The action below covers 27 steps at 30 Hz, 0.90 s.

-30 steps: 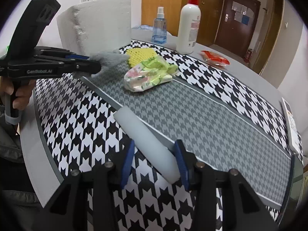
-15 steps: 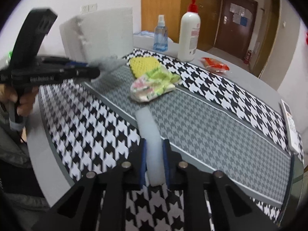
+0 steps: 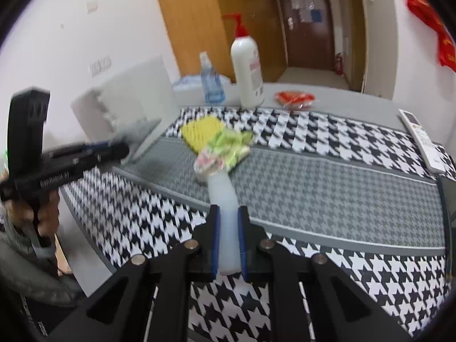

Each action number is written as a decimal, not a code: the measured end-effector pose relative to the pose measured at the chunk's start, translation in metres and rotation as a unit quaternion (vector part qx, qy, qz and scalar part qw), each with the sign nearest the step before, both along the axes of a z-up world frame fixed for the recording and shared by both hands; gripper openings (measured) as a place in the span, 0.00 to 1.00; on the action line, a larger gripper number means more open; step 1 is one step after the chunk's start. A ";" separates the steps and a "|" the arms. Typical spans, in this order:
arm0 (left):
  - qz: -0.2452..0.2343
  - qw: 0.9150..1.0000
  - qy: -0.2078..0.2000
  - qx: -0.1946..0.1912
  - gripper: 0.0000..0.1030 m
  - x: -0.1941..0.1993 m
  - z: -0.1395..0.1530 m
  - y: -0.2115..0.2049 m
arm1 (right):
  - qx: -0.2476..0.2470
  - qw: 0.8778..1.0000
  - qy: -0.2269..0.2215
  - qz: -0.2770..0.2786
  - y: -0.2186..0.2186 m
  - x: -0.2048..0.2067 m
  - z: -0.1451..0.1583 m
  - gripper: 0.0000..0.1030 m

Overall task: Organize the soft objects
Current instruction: 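Lift the grey sock with the left gripper while the right gripper carries the tube toward the box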

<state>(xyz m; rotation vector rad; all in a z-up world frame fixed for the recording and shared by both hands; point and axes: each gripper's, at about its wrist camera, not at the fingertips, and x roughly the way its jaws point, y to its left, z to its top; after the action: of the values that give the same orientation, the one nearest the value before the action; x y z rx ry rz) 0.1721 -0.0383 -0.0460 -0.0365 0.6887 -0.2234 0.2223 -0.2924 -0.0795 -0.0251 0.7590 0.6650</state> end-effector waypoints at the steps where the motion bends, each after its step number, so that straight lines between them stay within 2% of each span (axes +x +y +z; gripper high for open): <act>1: 0.000 1.000 -0.003 0.002 0.20 -0.001 0.001 0.000 | 0.005 1.000 0.000 -0.002 0.000 -0.001 0.001 0.14; 4: 0.005 1.000 -0.012 0.007 0.20 -0.004 0.004 0.001 | 0.026 1.000 -0.009 -0.013 0.001 -0.006 0.008 0.14; 10: 0.005 0.999 -0.034 0.008 0.20 -0.011 0.013 0.003 | 0.033 0.999 -0.035 -0.021 0.009 -0.013 0.023 0.14; 18: 0.007 0.998 -0.065 0.016 0.20 -0.020 0.032 0.005 | 0.016 0.995 -0.088 -0.053 0.026 -0.021 0.044 0.14; 27: 0.011 0.996 -0.091 0.017 0.20 -0.027 0.050 0.012 | 0.021 0.991 -0.124 -0.046 0.043 -0.025 0.062 0.14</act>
<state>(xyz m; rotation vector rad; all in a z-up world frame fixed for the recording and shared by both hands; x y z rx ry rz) 0.1451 -0.0263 0.0035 0.0096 0.5111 -0.1905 0.1968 -0.2490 -0.0171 -0.0341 0.5044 0.5769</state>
